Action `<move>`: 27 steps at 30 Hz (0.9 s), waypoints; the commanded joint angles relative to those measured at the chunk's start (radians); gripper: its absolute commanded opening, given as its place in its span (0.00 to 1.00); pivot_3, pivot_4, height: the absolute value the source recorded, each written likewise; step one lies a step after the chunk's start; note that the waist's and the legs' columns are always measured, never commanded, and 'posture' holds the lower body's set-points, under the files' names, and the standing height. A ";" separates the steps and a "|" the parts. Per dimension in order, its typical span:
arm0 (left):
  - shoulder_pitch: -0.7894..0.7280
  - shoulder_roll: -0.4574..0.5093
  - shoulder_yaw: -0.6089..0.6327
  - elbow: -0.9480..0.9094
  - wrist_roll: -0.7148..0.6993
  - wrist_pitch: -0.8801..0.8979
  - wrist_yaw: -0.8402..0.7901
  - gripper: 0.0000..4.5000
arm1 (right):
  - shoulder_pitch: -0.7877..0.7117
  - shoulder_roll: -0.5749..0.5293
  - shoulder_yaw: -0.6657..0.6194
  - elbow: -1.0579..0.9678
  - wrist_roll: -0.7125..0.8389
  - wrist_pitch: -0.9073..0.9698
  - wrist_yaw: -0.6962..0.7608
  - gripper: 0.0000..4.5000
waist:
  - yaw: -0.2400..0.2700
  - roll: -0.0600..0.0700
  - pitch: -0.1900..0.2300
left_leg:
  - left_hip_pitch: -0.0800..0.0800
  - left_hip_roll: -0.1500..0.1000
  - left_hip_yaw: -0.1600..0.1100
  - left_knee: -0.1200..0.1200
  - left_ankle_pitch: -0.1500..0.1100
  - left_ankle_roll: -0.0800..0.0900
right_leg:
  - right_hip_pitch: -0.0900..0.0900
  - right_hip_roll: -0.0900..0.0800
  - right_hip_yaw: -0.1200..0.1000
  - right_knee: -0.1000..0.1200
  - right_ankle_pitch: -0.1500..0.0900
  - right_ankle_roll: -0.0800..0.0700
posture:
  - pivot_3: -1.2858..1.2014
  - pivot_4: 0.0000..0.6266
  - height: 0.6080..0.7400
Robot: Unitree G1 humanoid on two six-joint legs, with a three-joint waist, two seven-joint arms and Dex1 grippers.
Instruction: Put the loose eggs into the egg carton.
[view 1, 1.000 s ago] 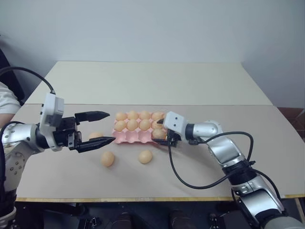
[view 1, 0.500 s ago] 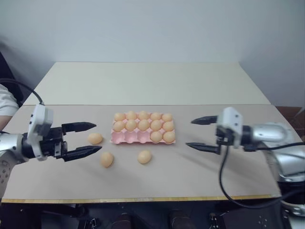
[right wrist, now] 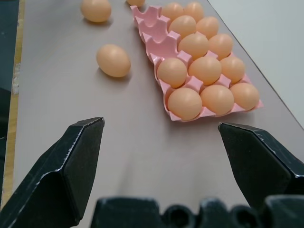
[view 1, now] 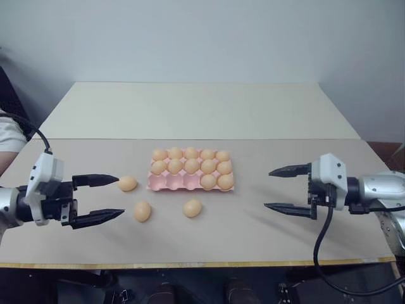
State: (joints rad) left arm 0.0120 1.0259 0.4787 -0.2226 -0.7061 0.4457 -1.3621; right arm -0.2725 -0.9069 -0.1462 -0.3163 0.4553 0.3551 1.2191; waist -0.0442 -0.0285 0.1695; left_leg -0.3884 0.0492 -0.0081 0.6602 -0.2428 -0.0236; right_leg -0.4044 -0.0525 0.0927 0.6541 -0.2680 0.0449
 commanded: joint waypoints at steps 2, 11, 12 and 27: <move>-0.002 0.030 -0.002 -0.031 0.012 -0.022 -0.034 1.00 | -0.064 0.036 0.075 -0.030 -0.005 -0.038 0.000 0.99 | -0.001 0.000 0.000 | 0.000 0.000 0.000 0.000 0.000 0.000 | 0.000 0.000 0.000 0.000 0.000 0.000 | 0.52 0.24 1.00; -0.075 0.017 -0.137 -0.068 0.007 -0.042 -0.092 1.00 | -0.281 0.276 0.437 0.129 -0.264 -0.238 -0.017 0.99 | -0.001 0.000 0.000 | 0.000 0.000 0.000 0.000 0.000 0.000 | -0.001 0.000 0.000 0.001 0.000 0.000 | 0.52 0.24 1.00; -0.085 0.014 -0.148 -0.070 0.003 -0.038 -0.092 1.00 | -0.300 0.299 0.463 0.153 -0.284 -0.255 -0.014 0.99 | 0.000 0.000 0.000 | 0.000 0.000 0.000 0.000 0.000 0.000 | -0.001 0.000 0.000 0.001 0.000 0.000 | 0.52 0.24 1.00; -0.070 0.008 -0.184 -0.087 0.037 -0.085 -0.108 1.00 | -0.433 0.517 0.651 0.518 -0.497 -0.485 -0.044 0.99 | -0.001 0.000 0.000 | 0.000 0.000 0.000 0.000 0.000 0.000 | -0.001 0.001 -0.001 0.002 0.000 -0.001 | 0.52 0.24 1.00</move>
State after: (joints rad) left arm -0.0633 1.0315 0.2738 -0.2906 -0.6689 0.3747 -1.4682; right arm -0.6813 -0.3956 0.5038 0.1995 -0.0292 -0.0936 1.1764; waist -0.0453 -0.0284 0.1697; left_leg -0.3886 0.0494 -0.0084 0.6604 -0.2428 -0.0236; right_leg -0.4058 -0.0520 0.0922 0.6562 -0.2679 0.0442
